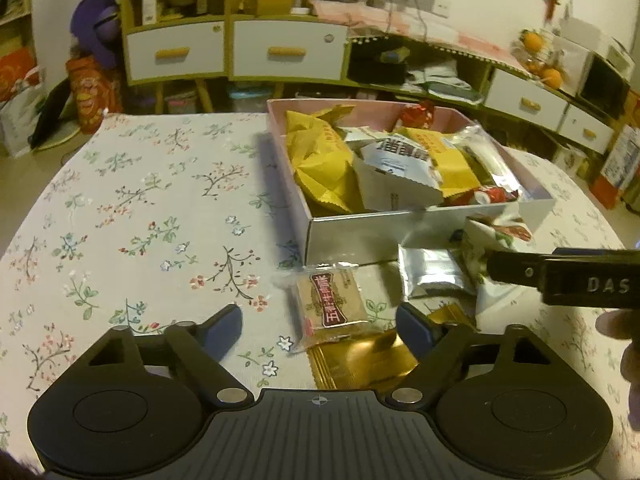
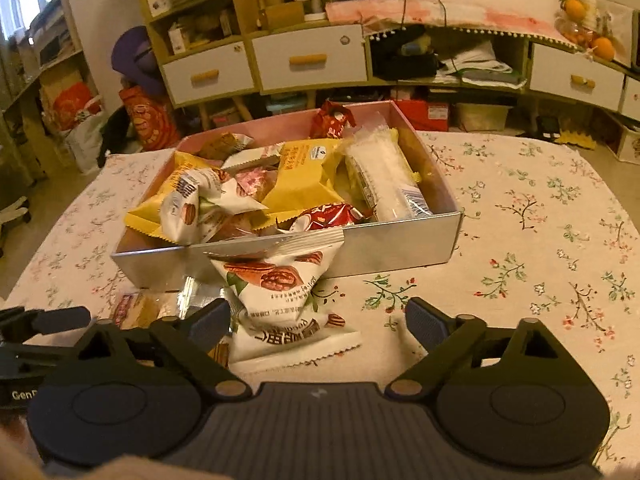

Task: Organize snacks
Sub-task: 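Grasp the red-labelled biscuit pack with the left tool while the right grasps the white pecan bag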

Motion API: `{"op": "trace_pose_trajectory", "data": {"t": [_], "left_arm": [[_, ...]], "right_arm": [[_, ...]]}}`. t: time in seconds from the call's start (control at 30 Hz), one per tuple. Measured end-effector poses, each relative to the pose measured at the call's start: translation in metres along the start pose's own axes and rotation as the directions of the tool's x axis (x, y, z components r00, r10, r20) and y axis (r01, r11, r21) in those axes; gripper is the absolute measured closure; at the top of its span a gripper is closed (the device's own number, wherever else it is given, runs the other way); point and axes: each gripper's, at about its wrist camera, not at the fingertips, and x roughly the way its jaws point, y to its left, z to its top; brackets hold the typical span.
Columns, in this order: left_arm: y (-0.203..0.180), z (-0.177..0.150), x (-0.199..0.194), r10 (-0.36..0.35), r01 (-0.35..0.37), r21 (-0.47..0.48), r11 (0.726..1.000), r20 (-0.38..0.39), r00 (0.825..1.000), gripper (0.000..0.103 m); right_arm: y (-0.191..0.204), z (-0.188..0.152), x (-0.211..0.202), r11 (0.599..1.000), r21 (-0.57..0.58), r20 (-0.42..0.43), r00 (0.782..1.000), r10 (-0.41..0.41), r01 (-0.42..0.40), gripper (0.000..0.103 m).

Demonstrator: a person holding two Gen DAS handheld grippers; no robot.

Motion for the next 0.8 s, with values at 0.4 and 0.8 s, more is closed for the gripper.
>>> {"op": "trace_pose_trajectory", "data": {"t": [0.4,0.8], "left_arm": [[-0.009,0.004,0.010,0.011,-0.013,-0.063,0.998,-0.030,0.999,0.062],[-0.014,0.007,0.008,0.006,-0.009,-0.049,0.999,-0.058,0.998,0.071]], "right_arm": [[0.011,0.002,0.013,1.000,0.002,-0.018,0.999,-0.030,0.030,0.040],[0.016,0.006,0.010,0.998,-0.040,-0.014,0.998,-0.056,0.056,0.059]]}}
